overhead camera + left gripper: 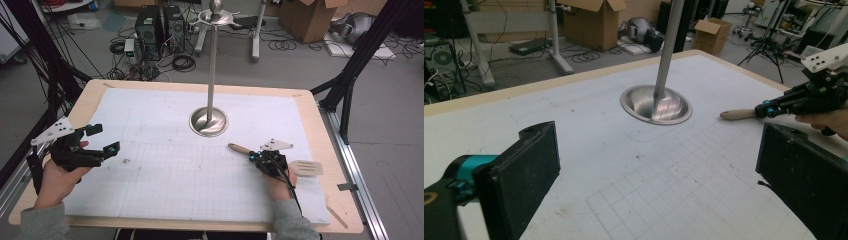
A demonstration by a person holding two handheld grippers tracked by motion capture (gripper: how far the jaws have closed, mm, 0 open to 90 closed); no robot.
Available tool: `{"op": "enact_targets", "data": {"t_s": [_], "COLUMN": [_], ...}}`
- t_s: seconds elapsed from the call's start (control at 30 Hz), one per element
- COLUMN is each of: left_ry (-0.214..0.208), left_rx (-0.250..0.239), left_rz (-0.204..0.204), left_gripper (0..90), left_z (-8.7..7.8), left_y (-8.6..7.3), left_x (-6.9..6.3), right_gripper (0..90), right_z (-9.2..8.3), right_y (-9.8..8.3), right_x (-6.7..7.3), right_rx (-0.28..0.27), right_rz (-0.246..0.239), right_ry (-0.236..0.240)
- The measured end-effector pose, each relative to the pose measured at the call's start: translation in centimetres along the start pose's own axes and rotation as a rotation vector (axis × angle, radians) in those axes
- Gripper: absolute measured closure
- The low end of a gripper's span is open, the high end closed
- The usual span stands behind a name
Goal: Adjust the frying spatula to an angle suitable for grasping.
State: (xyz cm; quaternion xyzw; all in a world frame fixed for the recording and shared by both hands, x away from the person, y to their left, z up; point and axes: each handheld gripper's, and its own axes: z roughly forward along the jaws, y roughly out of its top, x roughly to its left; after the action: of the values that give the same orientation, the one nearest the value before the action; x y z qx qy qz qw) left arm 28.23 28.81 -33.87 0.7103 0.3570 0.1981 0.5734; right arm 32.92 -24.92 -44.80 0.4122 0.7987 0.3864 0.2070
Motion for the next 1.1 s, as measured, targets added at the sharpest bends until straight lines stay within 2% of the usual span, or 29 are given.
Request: {"op": "enact_targets", "data": {"t_s": [1.1], "left_ry": [0.007], "left_rx": [0.004], "left_rz": [-0.004], "left_gripper": [4.4], "left_z": [-0.1], "left_y": [-0.2], "left_x": [0.1], "right_gripper": [90.0], "right_z": [1.7], "right_y": [0.9], "right_x": [-1.1], "right_rx": [0.029], "right_rz": [0.029], "right_ry": [-0.063]}}
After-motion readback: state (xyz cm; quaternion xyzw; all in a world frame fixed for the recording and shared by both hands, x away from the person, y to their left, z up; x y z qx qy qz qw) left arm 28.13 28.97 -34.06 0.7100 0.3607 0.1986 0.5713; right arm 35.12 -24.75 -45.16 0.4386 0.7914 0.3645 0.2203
